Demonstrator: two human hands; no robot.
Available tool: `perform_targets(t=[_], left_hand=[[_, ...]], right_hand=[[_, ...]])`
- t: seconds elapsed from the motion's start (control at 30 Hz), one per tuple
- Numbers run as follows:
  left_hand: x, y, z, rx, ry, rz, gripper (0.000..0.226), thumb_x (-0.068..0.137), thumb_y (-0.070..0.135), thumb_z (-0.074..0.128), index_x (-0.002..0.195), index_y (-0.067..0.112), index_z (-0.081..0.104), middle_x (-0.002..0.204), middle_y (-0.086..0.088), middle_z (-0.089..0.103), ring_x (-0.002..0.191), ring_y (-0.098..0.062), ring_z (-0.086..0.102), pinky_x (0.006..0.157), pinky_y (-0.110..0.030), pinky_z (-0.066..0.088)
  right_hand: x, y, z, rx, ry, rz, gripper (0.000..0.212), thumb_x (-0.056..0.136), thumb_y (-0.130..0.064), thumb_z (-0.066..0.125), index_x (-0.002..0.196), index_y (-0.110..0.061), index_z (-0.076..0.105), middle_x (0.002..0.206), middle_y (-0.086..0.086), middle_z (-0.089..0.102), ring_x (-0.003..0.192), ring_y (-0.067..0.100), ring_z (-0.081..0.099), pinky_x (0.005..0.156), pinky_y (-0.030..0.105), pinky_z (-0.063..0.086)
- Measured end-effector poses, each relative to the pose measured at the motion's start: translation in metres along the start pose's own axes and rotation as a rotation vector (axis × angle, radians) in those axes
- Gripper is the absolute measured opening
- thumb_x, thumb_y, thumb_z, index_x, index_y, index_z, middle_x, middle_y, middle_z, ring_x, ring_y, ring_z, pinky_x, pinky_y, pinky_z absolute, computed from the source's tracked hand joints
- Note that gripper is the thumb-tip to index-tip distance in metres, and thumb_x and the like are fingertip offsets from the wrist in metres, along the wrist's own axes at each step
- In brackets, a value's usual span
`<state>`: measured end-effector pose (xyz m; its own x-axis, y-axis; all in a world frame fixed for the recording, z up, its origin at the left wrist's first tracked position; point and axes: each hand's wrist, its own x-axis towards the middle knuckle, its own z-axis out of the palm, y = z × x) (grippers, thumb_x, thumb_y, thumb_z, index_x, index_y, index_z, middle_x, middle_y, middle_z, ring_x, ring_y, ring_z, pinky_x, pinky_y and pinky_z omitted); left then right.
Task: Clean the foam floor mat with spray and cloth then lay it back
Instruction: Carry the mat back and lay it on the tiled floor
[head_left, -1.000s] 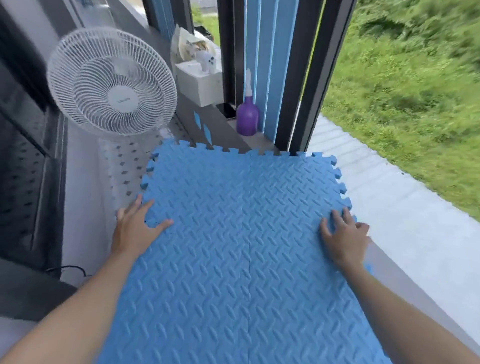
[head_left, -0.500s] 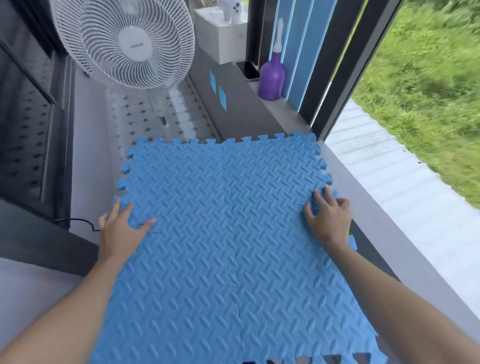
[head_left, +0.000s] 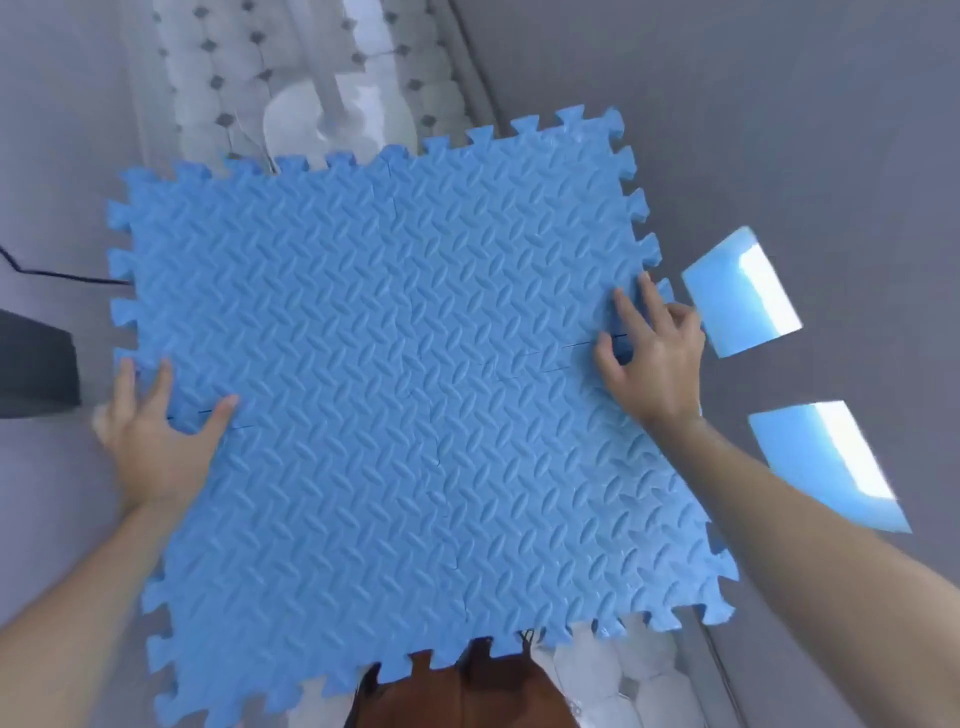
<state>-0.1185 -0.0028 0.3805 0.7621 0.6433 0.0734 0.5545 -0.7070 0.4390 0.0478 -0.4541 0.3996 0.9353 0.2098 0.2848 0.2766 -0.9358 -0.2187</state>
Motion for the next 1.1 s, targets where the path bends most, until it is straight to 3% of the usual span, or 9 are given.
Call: perform_targets(t=[0.1, 0.27, 0.37, 0.57, 0.77, 0.87, 0.97, 1.1], left_hand=[[-0.005, -0.033, 0.076, 0.064, -0.086, -0.067, 0.082, 0.076, 0.057, 0.066, 0.142, 0.012, 0.046, 0.157, -0.013, 0.024, 0.136, -0.042, 0.024, 0.116, -0.043, 0.018], [-0.014, -0.086, 0.191, 0.100, -0.255, -0.123, 0.095, 0.071, 0.066, 0.068, 0.149, 0.029, 0.030, 0.161, -0.001, 0.006, 0.144, -0.028, 0.008, 0.117, -0.044, 0.018], [-0.028, -0.118, 0.257, 0.088, -0.296, -0.118, 0.097, 0.065, 0.073, 0.069, 0.147, 0.036, 0.032, 0.161, -0.004, 0.005, 0.144, -0.029, 0.009, 0.117, -0.046, 0.020], [-0.050, -0.163, 0.359, 0.087, -0.319, -0.152, 0.092, 0.065, 0.067, 0.072, 0.143, 0.030, 0.041, 0.159, -0.013, 0.009, 0.137, -0.038, 0.016, 0.115, -0.046, 0.020], [-0.039, -0.193, 0.410, 0.076, -0.283, -0.140, 0.092, 0.065, 0.068, 0.072, 0.143, 0.031, 0.040, 0.159, -0.015, 0.009, 0.138, -0.040, 0.018, 0.116, -0.047, 0.020], [-0.040, -0.203, 0.420, 0.083, -0.322, -0.144, 0.093, 0.067, 0.070, 0.068, 0.145, 0.032, 0.035, 0.159, -0.017, 0.007, 0.140, -0.041, 0.015, 0.116, -0.049, 0.018], [-0.040, -0.199, 0.422, 0.155, -0.407, -0.166, 0.092, 0.075, 0.069, 0.061, 0.150, 0.029, 0.024, 0.160, -0.018, 0.001, 0.145, -0.040, 0.006, 0.116, -0.050, 0.011], [-0.041, -0.168, 0.406, 0.377, -0.517, -0.157, 0.094, 0.081, 0.071, 0.049, 0.153, 0.030, 0.005, 0.161, -0.012, -0.005, 0.146, -0.038, -0.006, 0.112, -0.064, 0.010]], right_hand=[[-0.017, 0.017, 0.090, -0.011, -0.044, 0.024, 0.047, 0.090, -0.041, 0.051, 0.128, -0.015, 0.064, 0.144, 0.011, 0.053, 0.099, 0.040, 0.052, 0.072, 0.040, 0.039], [-0.051, 0.049, 0.222, 0.021, -0.186, 0.003, 0.057, 0.088, -0.048, 0.046, 0.134, -0.015, 0.059, 0.150, 0.013, 0.045, 0.108, 0.045, 0.047, 0.082, 0.051, 0.042], [-0.069, 0.072, 0.288, 0.001, -0.242, -0.004, 0.064, 0.086, -0.053, 0.045, 0.139, -0.018, 0.053, 0.155, 0.013, 0.037, 0.112, 0.044, 0.045, 0.089, 0.055, 0.041], [-0.108, 0.107, 0.390, -0.029, -0.345, 0.016, 0.071, 0.080, -0.060, 0.042, 0.137, -0.020, 0.054, 0.159, 0.014, 0.029, 0.115, 0.045, 0.042, 0.096, 0.056, 0.039], [-0.112, 0.118, 0.453, -0.026, -0.449, -0.003, 0.077, 0.080, -0.064, 0.040, 0.142, -0.020, 0.050, 0.161, 0.016, 0.022, 0.121, 0.047, 0.041, 0.109, 0.045, 0.030], [-0.107, 0.119, 0.464, -0.092, -0.613, 0.047, 0.087, 0.078, -0.073, 0.033, 0.152, -0.027, 0.030, 0.164, 0.012, 0.012, 0.137, 0.043, 0.030, 0.117, 0.048, 0.024], [-0.106, 0.113, 0.465, -0.195, -0.832, 0.075, 0.089, 0.087, -0.074, 0.039, 0.156, -0.034, 0.001, 0.166, 0.003, -0.007, 0.150, 0.034, 0.010, 0.118, 0.054, 0.022], [-0.102, 0.091, 0.442, -0.268, -0.908, 0.071, 0.091, 0.086, -0.077, 0.033, 0.156, -0.035, -0.008, 0.165, 0.002, -0.011, 0.152, 0.032, -0.007, 0.121, 0.054, 0.009]])
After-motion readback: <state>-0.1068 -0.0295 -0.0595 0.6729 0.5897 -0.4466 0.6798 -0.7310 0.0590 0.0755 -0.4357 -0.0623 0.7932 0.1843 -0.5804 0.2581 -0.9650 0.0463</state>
